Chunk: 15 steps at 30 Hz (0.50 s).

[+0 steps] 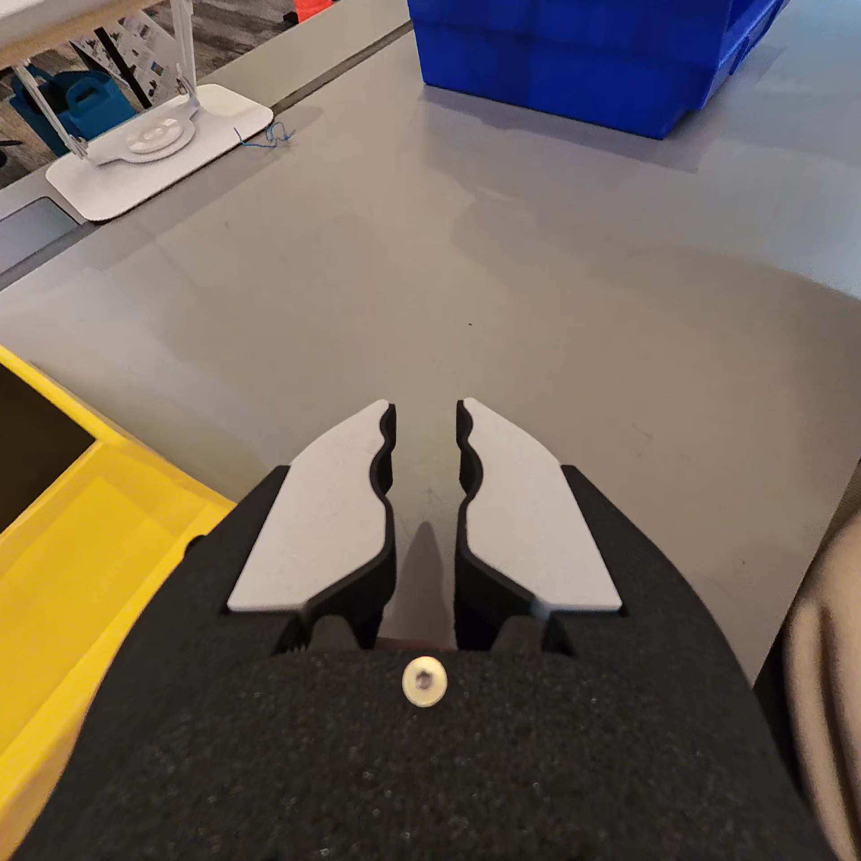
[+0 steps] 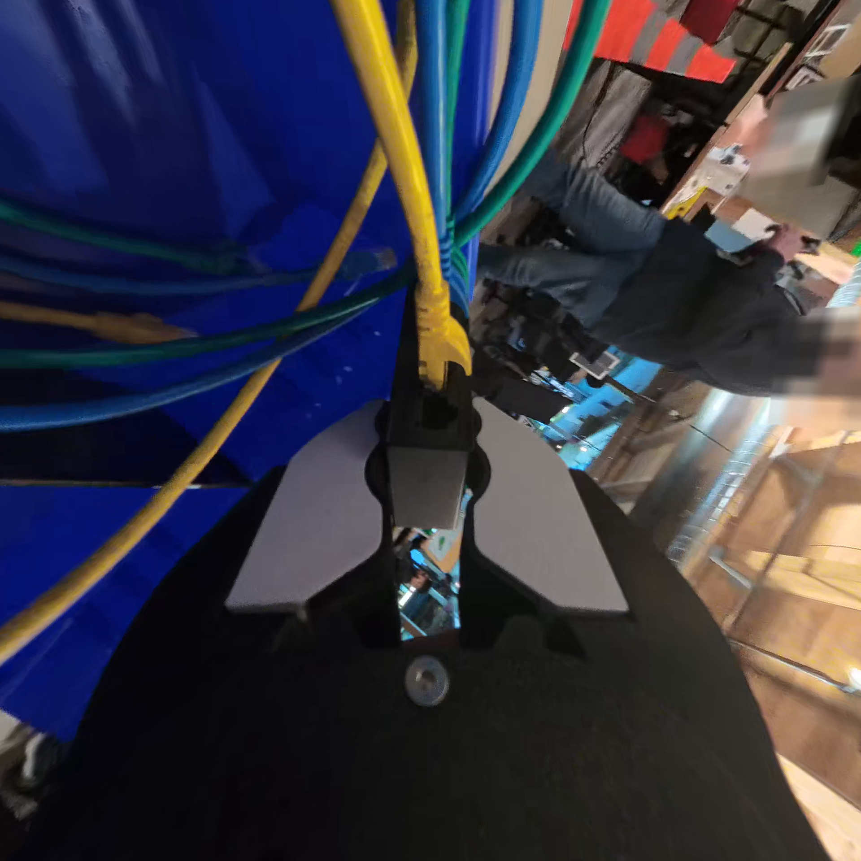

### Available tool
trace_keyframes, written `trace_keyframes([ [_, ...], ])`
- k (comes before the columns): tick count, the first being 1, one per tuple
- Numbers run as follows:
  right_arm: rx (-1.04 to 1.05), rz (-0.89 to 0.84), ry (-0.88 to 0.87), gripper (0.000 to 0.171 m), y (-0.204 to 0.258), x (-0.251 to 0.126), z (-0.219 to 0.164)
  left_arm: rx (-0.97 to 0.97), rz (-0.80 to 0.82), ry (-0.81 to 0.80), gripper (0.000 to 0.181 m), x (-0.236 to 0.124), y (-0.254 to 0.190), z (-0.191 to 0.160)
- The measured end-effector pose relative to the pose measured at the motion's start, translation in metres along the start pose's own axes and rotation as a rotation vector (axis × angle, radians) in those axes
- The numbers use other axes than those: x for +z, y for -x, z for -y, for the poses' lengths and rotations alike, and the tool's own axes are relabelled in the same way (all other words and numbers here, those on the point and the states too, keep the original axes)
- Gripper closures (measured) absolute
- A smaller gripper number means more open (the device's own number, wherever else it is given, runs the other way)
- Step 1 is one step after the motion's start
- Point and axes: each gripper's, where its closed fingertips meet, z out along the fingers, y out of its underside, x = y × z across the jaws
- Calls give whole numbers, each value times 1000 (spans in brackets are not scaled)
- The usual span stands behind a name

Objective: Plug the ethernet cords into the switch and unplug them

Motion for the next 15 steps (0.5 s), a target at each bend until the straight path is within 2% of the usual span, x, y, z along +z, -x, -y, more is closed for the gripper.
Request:
trace_keyframes([
  [6,-107,65,89,141,10,-6,4,30,14,-21,157,-4,-1,6],
  [9,-113,117,15,142,22,-16,20,24,16,-26,157,-4,0,6],
  [15,-139,446,-60,141,65,-12,40,33,5,-16,157,-1,-4,4],
])
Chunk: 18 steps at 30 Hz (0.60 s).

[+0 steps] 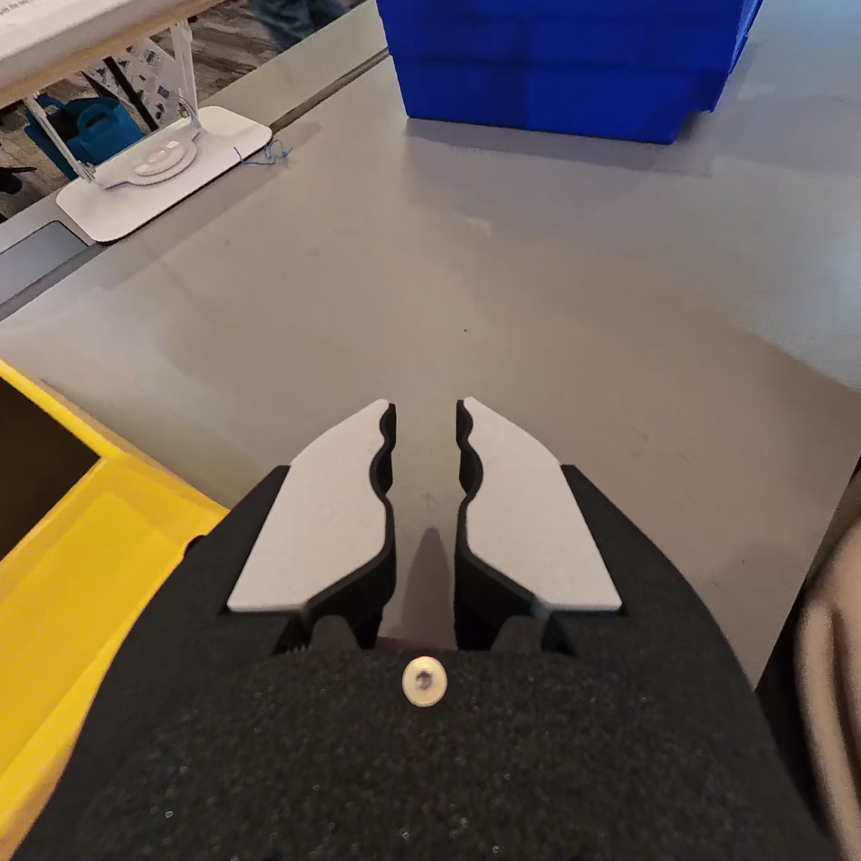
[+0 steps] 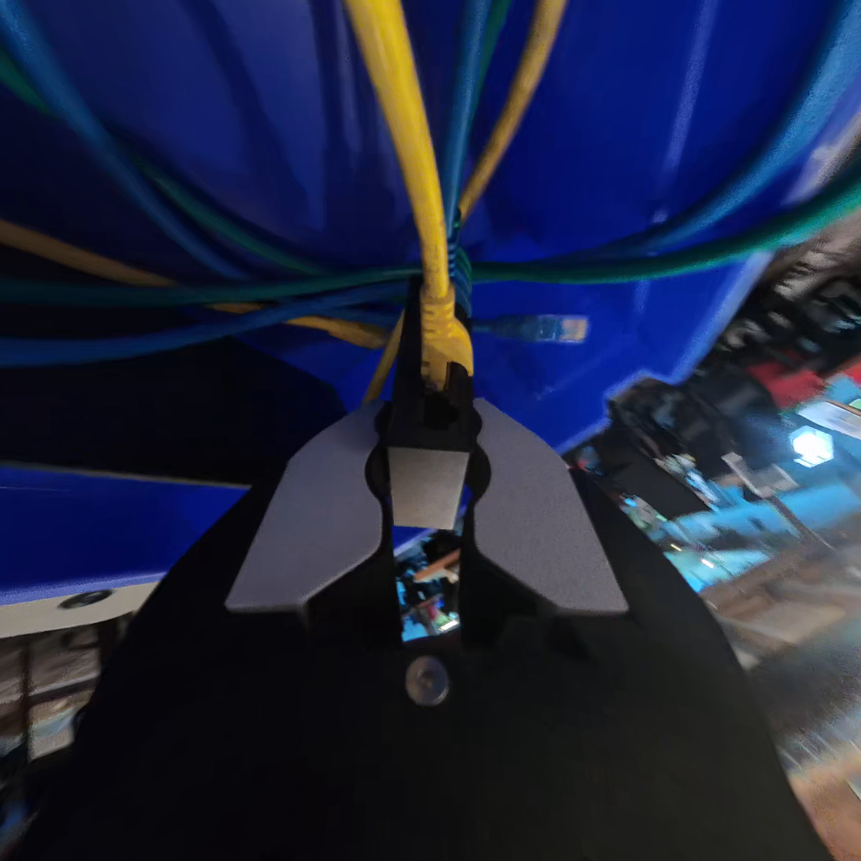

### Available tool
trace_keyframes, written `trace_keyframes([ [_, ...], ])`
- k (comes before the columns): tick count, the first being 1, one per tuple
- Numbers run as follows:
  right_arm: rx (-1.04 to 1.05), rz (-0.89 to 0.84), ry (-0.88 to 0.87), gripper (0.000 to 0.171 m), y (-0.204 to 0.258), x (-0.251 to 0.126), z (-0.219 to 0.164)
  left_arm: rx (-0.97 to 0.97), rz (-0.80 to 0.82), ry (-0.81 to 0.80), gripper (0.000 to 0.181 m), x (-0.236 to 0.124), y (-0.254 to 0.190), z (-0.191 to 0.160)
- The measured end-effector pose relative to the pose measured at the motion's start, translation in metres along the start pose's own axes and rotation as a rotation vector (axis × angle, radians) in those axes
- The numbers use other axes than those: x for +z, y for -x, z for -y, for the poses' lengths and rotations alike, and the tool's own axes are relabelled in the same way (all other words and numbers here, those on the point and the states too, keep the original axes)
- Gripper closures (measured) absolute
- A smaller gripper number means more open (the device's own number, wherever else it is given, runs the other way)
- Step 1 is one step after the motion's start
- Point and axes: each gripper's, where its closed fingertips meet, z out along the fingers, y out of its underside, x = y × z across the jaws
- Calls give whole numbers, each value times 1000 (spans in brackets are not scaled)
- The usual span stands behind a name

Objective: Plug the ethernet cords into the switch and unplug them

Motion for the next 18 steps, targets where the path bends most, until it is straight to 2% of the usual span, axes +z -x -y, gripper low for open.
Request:
trace_keyframes([
  [10,6,266,23,141,-1,12,6,21,-1,20,157,3,-1,-5],
  [11,25,275,38,139,4,19,9,24,-1,23,157,3,-1,-5],
  [13,28,283,10,122,16,20,20,24,2,21,157,2,0,-4],
  [18,120,277,-53,115,12,17,15,-1,-7,14,157,3,0,-3],
])
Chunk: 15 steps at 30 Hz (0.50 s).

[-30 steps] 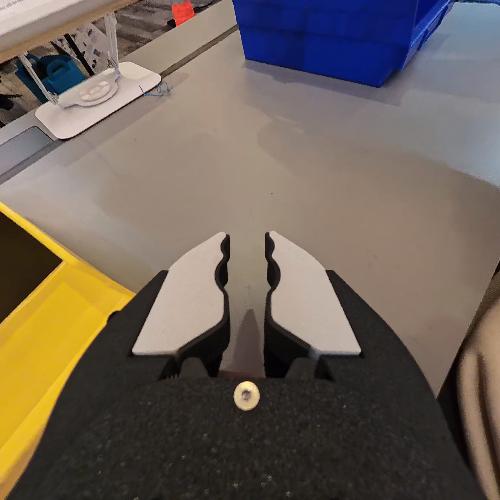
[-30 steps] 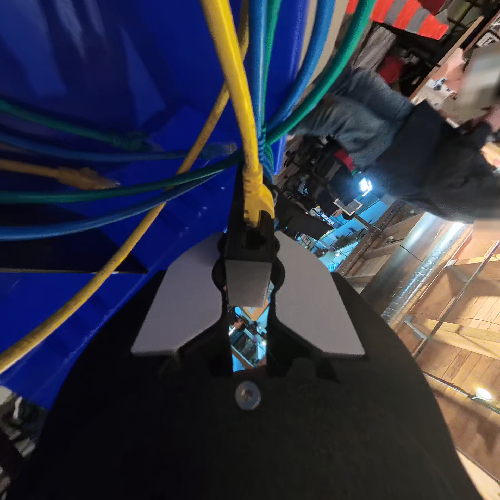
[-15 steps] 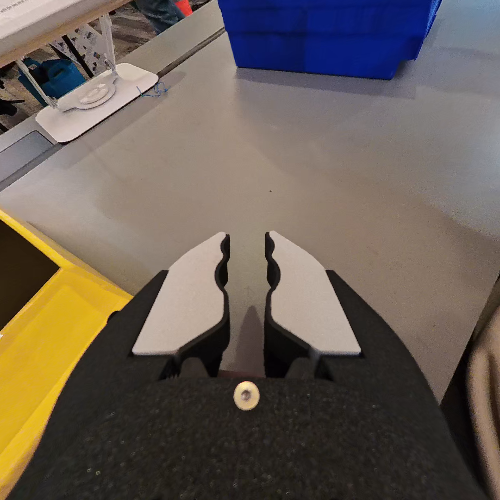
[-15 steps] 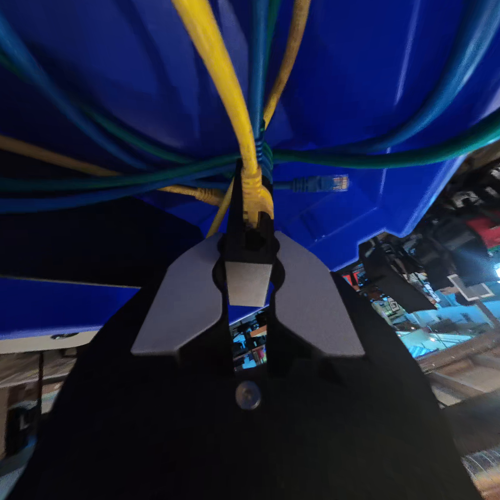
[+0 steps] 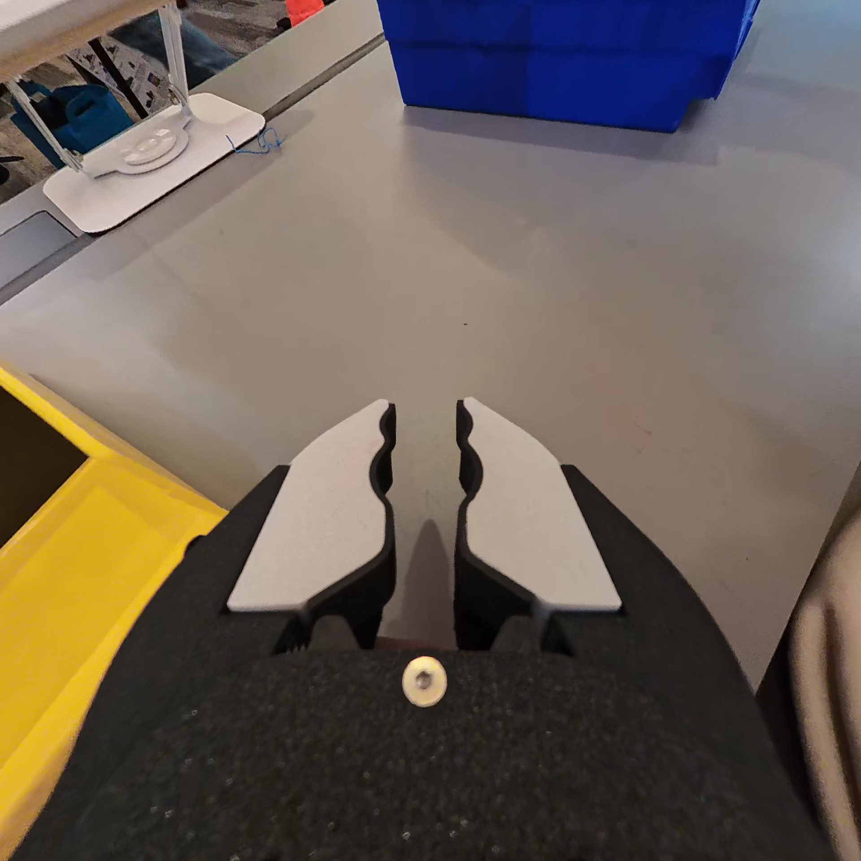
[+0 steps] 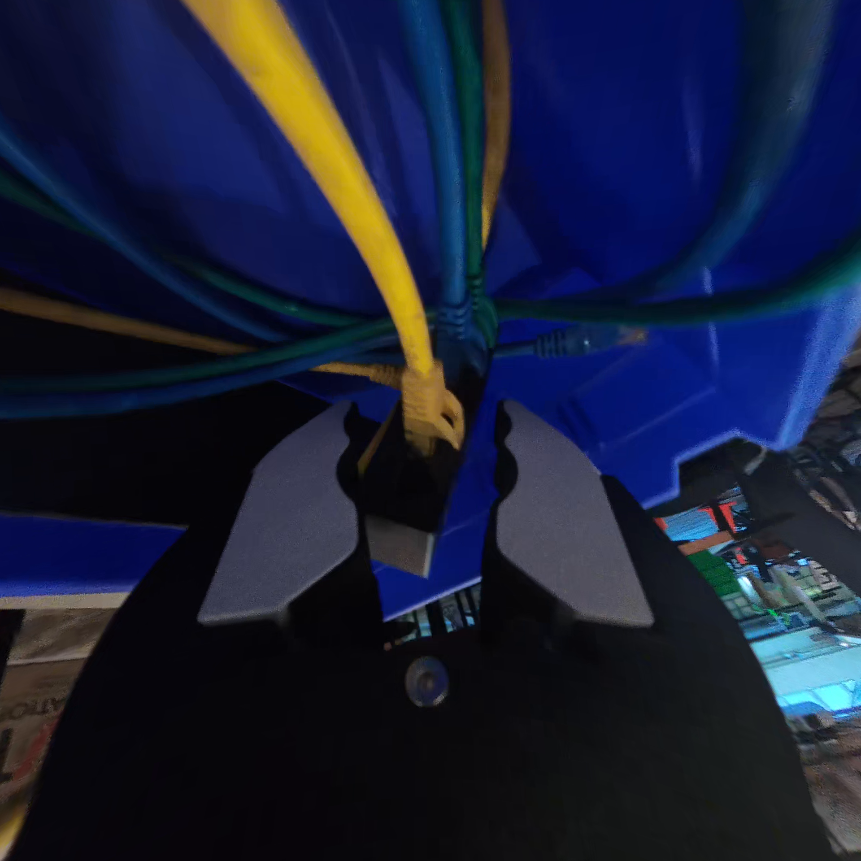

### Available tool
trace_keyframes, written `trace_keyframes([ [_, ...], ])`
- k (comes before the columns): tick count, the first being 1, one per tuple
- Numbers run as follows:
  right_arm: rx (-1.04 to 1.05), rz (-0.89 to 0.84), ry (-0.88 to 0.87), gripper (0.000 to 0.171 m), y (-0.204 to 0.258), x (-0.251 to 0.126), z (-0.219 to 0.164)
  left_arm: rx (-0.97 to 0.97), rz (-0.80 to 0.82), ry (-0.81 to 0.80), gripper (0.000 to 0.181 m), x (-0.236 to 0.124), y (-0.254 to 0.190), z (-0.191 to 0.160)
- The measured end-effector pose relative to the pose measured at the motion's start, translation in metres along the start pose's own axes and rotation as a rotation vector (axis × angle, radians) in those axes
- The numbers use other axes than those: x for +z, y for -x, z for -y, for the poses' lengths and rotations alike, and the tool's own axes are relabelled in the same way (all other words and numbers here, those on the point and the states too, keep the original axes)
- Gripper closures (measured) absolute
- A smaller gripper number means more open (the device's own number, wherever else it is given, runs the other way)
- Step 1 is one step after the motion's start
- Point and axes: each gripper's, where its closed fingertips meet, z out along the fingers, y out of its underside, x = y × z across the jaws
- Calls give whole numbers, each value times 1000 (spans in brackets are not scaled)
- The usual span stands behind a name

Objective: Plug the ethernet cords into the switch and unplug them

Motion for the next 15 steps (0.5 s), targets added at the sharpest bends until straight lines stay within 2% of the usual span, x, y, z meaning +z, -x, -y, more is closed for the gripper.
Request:
trace_keyframes([
  [2,36,-14,-52,104,-7,-11,-5,8,-1,5,157,1,-1,-1],
  [6,108,49,-342,105,-8,-56,6,32,3,-17,157,-1,-4,5],
  [9,216,11,-584,120,-27,-96,17,40,2,-5,157,1,-5,2],
  [11,234,8,-700,128,-24,-119,20,47,4,4,157,2,-6,0],
  [15,55,102,-908,149,43,-156,27,71,20,-2,157,0,-5,3],
])
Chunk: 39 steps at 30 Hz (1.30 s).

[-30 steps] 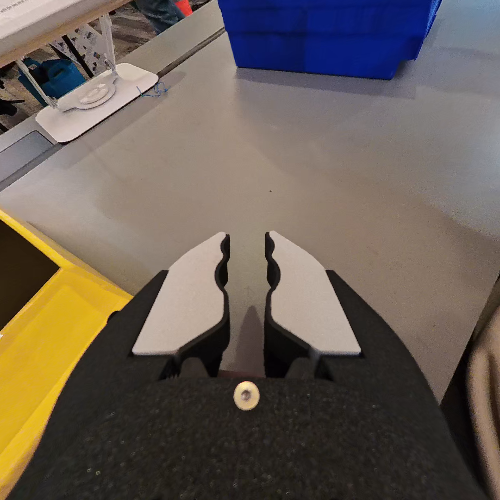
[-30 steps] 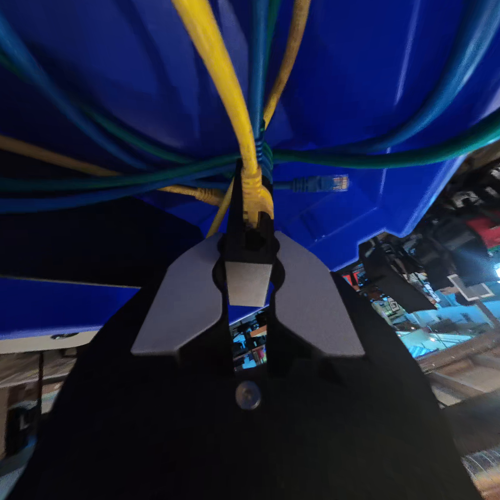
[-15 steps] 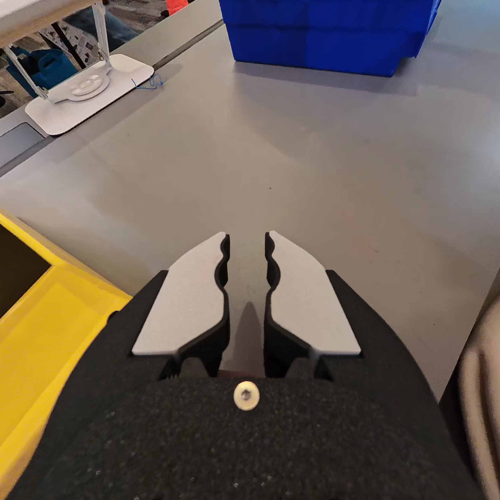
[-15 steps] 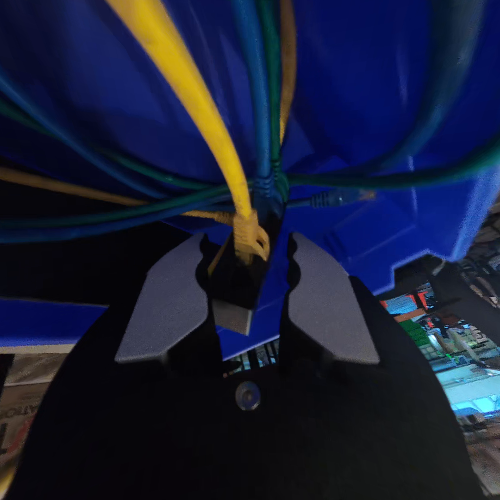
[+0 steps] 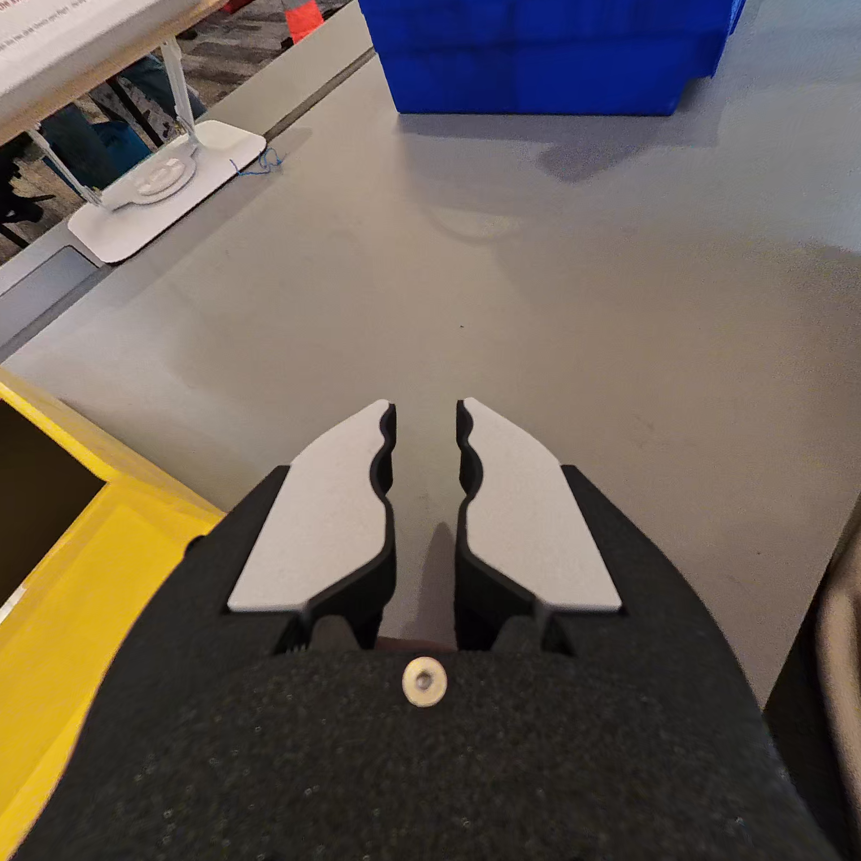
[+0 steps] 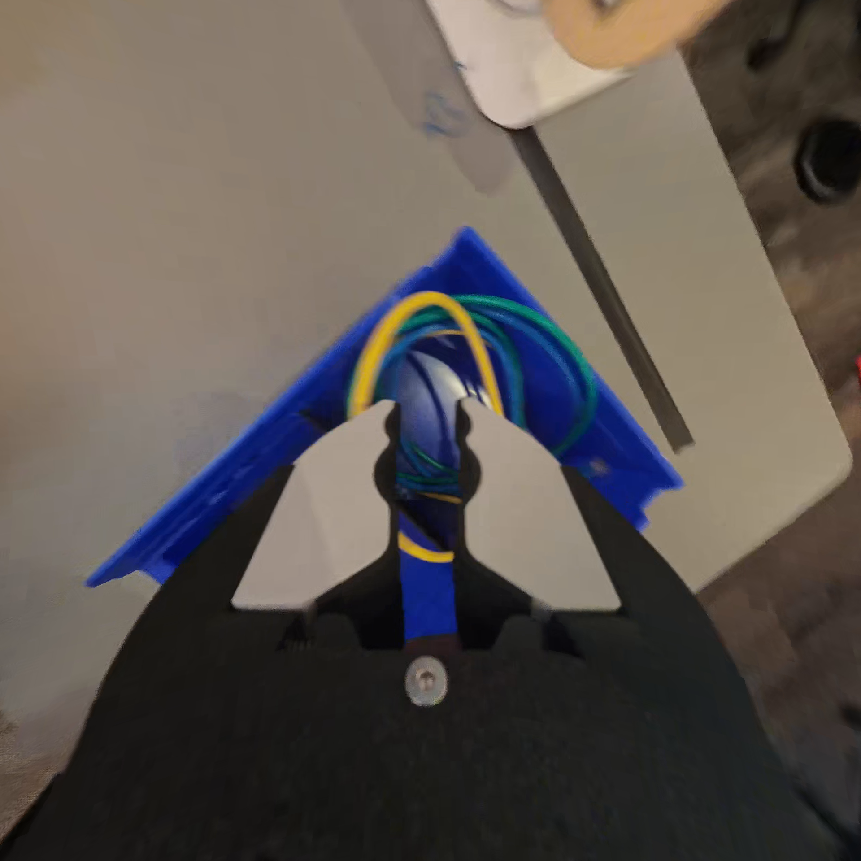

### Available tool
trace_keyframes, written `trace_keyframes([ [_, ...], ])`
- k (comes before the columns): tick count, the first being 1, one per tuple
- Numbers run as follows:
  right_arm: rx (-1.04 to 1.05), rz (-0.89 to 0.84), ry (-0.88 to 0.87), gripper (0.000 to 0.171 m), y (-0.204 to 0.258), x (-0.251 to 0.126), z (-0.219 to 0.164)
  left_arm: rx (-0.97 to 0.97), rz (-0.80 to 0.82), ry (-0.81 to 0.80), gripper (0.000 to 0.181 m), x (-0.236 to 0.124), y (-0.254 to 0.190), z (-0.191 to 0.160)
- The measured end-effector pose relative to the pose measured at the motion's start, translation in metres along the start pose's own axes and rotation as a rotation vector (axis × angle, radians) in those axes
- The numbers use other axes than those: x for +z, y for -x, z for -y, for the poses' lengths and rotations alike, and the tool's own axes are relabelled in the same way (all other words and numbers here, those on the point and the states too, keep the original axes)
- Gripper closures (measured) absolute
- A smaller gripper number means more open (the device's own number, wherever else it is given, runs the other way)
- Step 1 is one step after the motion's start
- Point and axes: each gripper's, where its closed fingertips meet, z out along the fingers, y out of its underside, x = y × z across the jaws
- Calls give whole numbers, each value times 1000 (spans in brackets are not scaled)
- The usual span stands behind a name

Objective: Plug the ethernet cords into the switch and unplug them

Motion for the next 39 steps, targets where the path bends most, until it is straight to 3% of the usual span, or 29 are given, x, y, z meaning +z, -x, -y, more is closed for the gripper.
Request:
trace_keyframes([
  [1,-34,15,-26,170,15,1,1,2,1,-1,157,0,0,0],
  [2,-62,14,-28,171,25,5,-1,1,-2,0,157,1,0,-1],
  [5,-80,-33,130,171,30,28,-24,-4,-20,16,157,5,-3,-5],
  [8,-107,-12,190,171,43,52,-29,13,-21,19,157,7,-6,-3],
  [10,-155,-98,224,171,35,65,-30,25,-18,15,157,6,-7,-1],
  [15,-114,-163,146,170,25,76,-17,29,-5,20,157,6,-4,-3],
  [18,-98,-301,77,169,6,56,-9,-14,27,4,158,0,4,1],
  [23,147,-468,-184,157,1,-32,1,-269,103,-104,152,-51,33,22],
  [26,287,-493,-370,157,39,-60,-20,-325,278,-128,152,-87,57,-1],
  [30,448,-577,-536,158,73,-47,-74,-481,544,-58,151,-137,98,-60],
  [33,554,-518,-556,153,88,-26,-101,-687,587,-51,148,-156,106,-98],
  [36,563,-572,-548,141,86,-12,-120,-732,621,-93,149,-163,113,-108],
  [37,622,-564,-523,128,87,-7,-128,-723,622,-96,149,-162,116,-108],
  [39,883,-592,-582,133,90,-3,-144,-698,657,-50,149,-160,122,-115],
])
